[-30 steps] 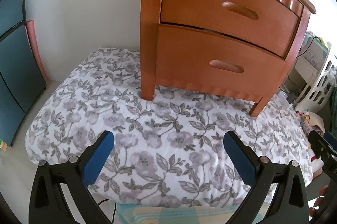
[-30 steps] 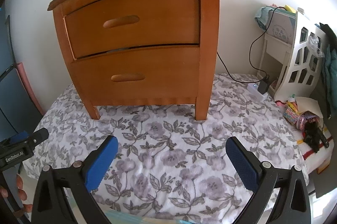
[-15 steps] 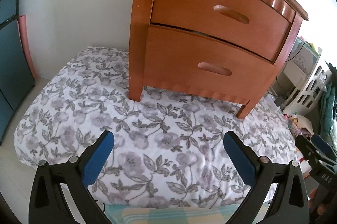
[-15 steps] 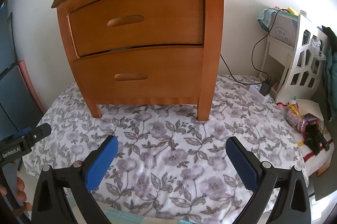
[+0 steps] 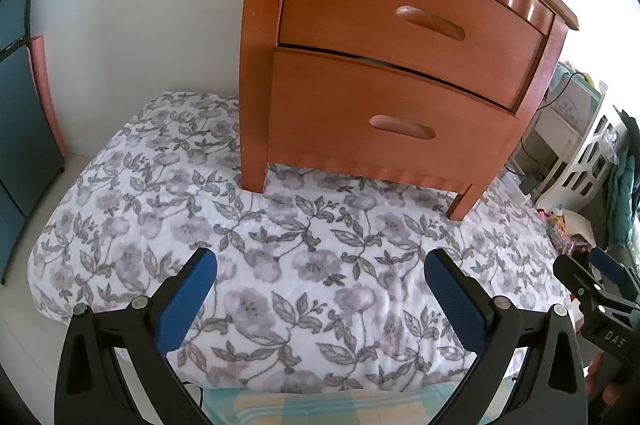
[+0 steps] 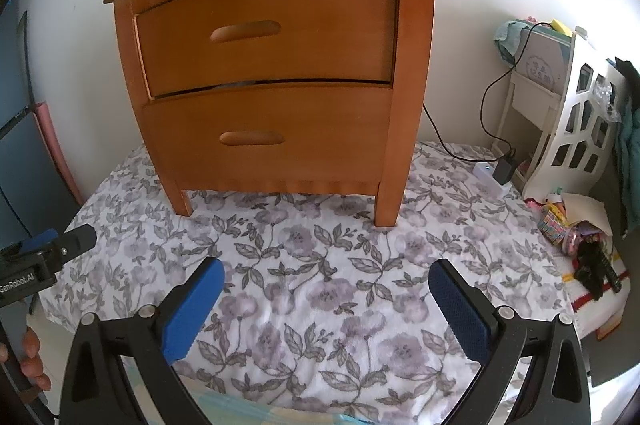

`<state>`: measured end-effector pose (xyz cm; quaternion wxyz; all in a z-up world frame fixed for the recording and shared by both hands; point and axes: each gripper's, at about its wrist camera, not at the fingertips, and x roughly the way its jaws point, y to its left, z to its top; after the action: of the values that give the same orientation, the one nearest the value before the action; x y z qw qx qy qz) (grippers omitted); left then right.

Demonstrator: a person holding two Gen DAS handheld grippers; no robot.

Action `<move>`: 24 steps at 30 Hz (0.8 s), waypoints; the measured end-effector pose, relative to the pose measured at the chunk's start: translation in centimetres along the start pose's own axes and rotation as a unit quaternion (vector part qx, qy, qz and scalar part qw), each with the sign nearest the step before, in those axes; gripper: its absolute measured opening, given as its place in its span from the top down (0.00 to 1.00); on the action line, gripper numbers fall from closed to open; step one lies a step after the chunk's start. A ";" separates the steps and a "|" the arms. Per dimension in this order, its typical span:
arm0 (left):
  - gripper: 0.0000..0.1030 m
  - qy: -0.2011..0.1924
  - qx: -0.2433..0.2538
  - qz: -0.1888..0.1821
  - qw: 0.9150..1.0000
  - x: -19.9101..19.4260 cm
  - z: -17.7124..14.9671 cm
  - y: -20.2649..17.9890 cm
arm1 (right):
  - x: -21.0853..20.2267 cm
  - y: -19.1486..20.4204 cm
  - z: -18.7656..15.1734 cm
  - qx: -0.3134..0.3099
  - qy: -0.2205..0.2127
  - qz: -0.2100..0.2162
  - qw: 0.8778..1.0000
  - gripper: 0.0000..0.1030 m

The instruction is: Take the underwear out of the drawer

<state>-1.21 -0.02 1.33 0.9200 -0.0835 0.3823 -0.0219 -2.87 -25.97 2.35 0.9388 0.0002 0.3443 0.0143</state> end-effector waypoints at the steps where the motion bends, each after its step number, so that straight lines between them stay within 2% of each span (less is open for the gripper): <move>1: 0.00 0.000 0.000 0.000 1.000 0.0 0.0 -0.1 | 0.0 0.0 0.0 0.000 0.000 0.000 1.000 0.00; 24: 0.00 0.006 0.002 -0.010 1.000 -0.2 -0.2 0.2 | 0.0 0.1 -0.2 -0.004 0.013 -0.013 1.000 0.00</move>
<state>-1.50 0.16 1.35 0.9175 -0.0858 0.3870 -0.0324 -2.98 -25.83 2.23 0.9345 -0.0081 0.3560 0.0038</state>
